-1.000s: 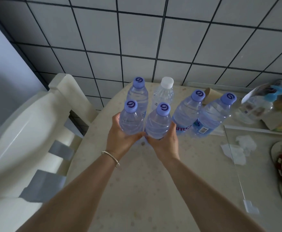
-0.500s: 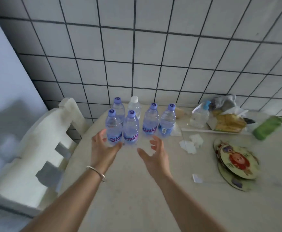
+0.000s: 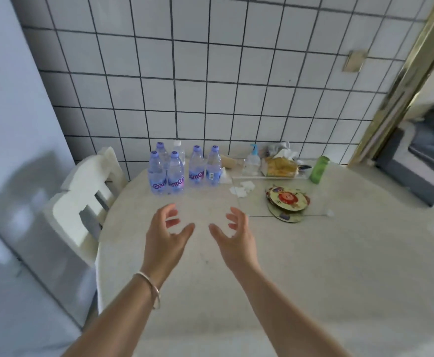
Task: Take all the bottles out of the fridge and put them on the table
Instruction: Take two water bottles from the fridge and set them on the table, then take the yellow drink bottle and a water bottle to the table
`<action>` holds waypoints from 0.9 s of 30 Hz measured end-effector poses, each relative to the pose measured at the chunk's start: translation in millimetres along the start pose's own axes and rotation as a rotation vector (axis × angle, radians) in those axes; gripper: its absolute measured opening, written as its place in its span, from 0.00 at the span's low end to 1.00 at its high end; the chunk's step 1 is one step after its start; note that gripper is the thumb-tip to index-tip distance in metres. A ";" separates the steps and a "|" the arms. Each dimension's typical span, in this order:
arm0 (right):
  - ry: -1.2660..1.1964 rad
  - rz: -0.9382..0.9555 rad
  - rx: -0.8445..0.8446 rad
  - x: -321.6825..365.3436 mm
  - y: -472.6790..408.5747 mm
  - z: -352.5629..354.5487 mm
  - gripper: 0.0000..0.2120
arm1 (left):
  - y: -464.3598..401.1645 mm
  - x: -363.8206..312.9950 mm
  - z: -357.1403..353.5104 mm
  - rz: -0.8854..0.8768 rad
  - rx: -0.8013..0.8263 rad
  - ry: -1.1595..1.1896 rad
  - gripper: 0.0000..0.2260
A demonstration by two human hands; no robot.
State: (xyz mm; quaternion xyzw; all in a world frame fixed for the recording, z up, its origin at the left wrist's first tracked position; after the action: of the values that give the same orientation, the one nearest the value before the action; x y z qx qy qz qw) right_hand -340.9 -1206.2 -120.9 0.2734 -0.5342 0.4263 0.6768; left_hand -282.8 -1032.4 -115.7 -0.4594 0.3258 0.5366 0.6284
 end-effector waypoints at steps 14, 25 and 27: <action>0.040 -0.069 -0.263 27.4 219.2 54.0 0.29 | 164.0 -46.5 67.9 -0.170 0.213 0.020 0.24; 0.085 -0.056 -0.326 56.6 365.4 51.6 0.28 | 275.4 -48.5 144.4 -0.177 0.291 0.033 0.25; 0.079 -0.043 -0.310 60.1 384.6 44.7 0.28 | 293.9 -47.5 160.2 -0.183 0.281 0.038 0.26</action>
State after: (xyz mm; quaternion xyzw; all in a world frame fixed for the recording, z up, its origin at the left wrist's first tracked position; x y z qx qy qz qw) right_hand -693.1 -1038.6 -83.8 0.1603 -0.5605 0.3345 0.7405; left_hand -592.4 -901.0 -81.2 -0.4047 0.3662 0.4177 0.7264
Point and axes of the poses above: each hand's wrist, its own y-axis away from the middle knuckle, its own z-axis out of the back of the hand, x = y × z, the point moved 8 cm from there along -y, towards the middle knuckle, and after that the axes turned 6 degrees about -y, right-handed, at the moved point
